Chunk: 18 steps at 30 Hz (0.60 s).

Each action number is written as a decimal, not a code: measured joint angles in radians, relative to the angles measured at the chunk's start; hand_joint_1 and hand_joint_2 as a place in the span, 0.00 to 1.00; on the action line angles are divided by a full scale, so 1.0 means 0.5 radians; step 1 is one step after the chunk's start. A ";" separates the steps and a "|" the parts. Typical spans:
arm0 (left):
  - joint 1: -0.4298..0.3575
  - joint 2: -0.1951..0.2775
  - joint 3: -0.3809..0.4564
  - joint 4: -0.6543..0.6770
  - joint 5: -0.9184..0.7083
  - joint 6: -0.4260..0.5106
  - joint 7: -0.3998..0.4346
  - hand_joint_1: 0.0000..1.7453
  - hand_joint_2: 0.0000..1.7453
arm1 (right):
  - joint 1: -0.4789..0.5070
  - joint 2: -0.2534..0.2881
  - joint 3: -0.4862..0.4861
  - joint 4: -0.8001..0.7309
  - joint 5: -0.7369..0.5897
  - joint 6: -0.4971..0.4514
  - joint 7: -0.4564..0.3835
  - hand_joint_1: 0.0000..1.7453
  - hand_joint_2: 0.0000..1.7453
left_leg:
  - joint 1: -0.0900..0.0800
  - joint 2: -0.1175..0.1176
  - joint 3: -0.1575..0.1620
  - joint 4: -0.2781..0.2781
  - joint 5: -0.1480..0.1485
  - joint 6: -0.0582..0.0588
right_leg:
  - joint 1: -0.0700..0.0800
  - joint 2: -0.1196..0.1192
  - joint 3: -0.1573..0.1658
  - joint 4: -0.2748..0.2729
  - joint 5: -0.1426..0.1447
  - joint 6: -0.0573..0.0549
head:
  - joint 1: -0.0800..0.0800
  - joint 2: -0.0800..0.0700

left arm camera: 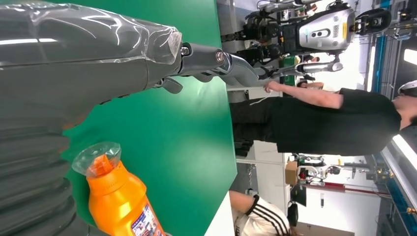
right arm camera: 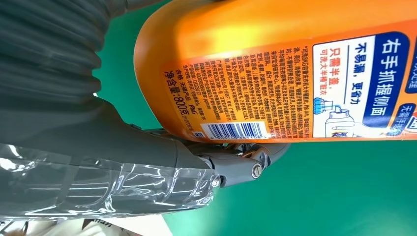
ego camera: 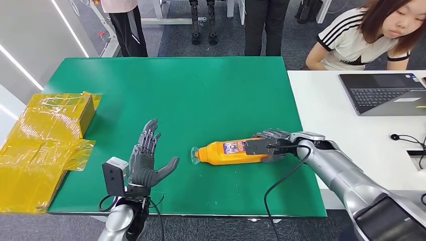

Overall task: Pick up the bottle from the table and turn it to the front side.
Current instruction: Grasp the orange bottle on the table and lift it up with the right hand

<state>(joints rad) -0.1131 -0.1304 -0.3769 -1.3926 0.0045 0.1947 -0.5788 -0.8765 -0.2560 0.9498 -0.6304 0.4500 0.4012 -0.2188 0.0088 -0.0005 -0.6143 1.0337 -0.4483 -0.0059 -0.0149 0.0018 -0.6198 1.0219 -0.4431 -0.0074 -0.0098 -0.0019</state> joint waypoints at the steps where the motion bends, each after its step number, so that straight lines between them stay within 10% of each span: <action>1: -0.002 0.001 0.000 0.006 0.004 -0.001 -0.001 0.00 1.00 | 0.001 0.000 0.010 0.004 -0.015 -0.014 -0.009 1.00 1.00 | 0.000 0.000 0.000 0.000 0.000 0.000 | 0.000 0.000 0.000 0.000 0.000 0.000 | 0.000 0.000; 18: -0.003 0.019 0.002 0.036 0.056 0.064 -0.078 0.00 1.00 | 0.761 0.021 -0.566 -0.400 -1.030 -0.263 -0.546 1.00 1.00 | 0.001 -0.010 -0.003 -0.001 -0.003 0.001 | 0.001 -0.009 0.002 -0.001 -0.005 0.002 | 0.000 0.000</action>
<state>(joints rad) -0.1145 -0.1208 -0.3761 -1.3745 0.0327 0.2269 -0.6177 -0.4961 -0.2457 0.6669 -0.8305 -0.0649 0.2699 -0.4918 0.0092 -0.0056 -0.6155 1.0334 -0.4498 -0.0054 -0.0145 -0.0025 -0.6190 1.0215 -0.4454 -0.0062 -0.0098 -0.0019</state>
